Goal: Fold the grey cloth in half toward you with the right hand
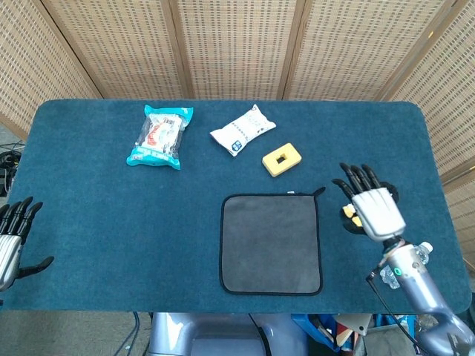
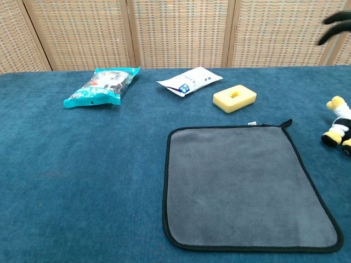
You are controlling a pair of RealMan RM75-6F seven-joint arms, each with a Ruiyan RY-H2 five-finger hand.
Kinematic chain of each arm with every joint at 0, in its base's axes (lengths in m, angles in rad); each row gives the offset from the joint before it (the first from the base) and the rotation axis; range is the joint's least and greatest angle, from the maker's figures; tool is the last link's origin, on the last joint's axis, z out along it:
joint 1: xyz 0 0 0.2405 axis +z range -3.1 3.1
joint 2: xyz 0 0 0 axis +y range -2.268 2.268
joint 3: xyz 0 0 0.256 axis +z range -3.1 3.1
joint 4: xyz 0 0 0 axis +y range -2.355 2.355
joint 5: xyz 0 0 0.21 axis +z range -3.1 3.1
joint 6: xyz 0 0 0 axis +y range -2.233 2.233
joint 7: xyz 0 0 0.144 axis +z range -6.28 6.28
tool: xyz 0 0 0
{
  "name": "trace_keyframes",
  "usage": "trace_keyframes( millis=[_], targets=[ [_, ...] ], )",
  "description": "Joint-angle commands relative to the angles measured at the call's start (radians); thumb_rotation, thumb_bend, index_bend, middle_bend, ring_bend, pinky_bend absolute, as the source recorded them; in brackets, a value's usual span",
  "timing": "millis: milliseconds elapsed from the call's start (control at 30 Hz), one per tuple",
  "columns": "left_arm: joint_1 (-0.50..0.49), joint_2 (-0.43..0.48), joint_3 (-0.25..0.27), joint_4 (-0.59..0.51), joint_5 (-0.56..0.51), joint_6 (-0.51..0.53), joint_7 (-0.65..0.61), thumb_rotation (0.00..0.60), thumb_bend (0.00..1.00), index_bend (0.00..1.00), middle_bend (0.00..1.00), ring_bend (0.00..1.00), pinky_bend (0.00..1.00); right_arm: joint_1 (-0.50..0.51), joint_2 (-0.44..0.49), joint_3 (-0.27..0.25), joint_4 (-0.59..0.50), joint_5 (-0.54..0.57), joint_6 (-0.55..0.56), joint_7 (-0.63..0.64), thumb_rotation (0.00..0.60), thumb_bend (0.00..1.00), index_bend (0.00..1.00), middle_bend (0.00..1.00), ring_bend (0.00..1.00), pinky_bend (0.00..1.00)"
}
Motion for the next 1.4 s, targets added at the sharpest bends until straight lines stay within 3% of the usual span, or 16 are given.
trace_keyframes(
  millis=[33, 267, 433, 633, 967, 1400],
  targets=[
    [-0.008, -0.001, -0.009, 0.002, -0.019, -0.015, -0.002, 0.600, 0.16, 0.00, 0.00, 0.00, 0.00, 0.142, -0.102, 0.070, 0.067, 0.132, -0.147, -0.057, 0.600, 0.27, 0.25, 0.00, 0.00, 0.00],
    [-0.029, 0.001, -0.027, 0.014, -0.069, -0.064, -0.021, 0.600, 0.16, 0.00, 0.00, 0.00, 0.00, 0.272, -0.277, 0.091, 0.208, 0.308, -0.239, -0.180, 0.600, 0.39, 0.30, 0.00, 0.00, 0.00],
    [-0.042, 0.005, -0.043, 0.026, -0.110, -0.093, -0.039, 0.600, 0.16, 0.00, 0.00, 0.00, 0.00, 0.351, -0.410, 0.076, 0.325, 0.404, -0.239, -0.293, 0.600, 0.39, 0.31, 0.00, 0.00, 0.00],
    [-0.051, 0.003, -0.046, 0.029, -0.127, -0.112, -0.035, 0.600, 0.16, 0.00, 0.00, 0.00, 0.00, 0.406, -0.503, 0.046, 0.442, 0.488, -0.259, -0.365, 0.600, 0.39, 0.31, 0.00, 0.00, 0.00],
    [-0.059, 0.001, -0.050, 0.036, -0.146, -0.127, -0.035, 0.600, 0.16, 0.00, 0.00, 0.00, 0.00, 0.443, -0.579, 0.008, 0.565, 0.589, -0.295, -0.413, 0.600, 0.42, 0.34, 0.00, 0.00, 0.00],
    [-0.064, -0.001, -0.051, 0.040, -0.156, -0.135, -0.035, 0.600, 0.16, 0.00, 0.00, 0.00, 0.00, 0.463, -0.624, -0.023, 0.632, 0.640, -0.300, -0.451, 0.600, 0.43, 0.37, 0.00, 0.00, 0.00]
  ],
)
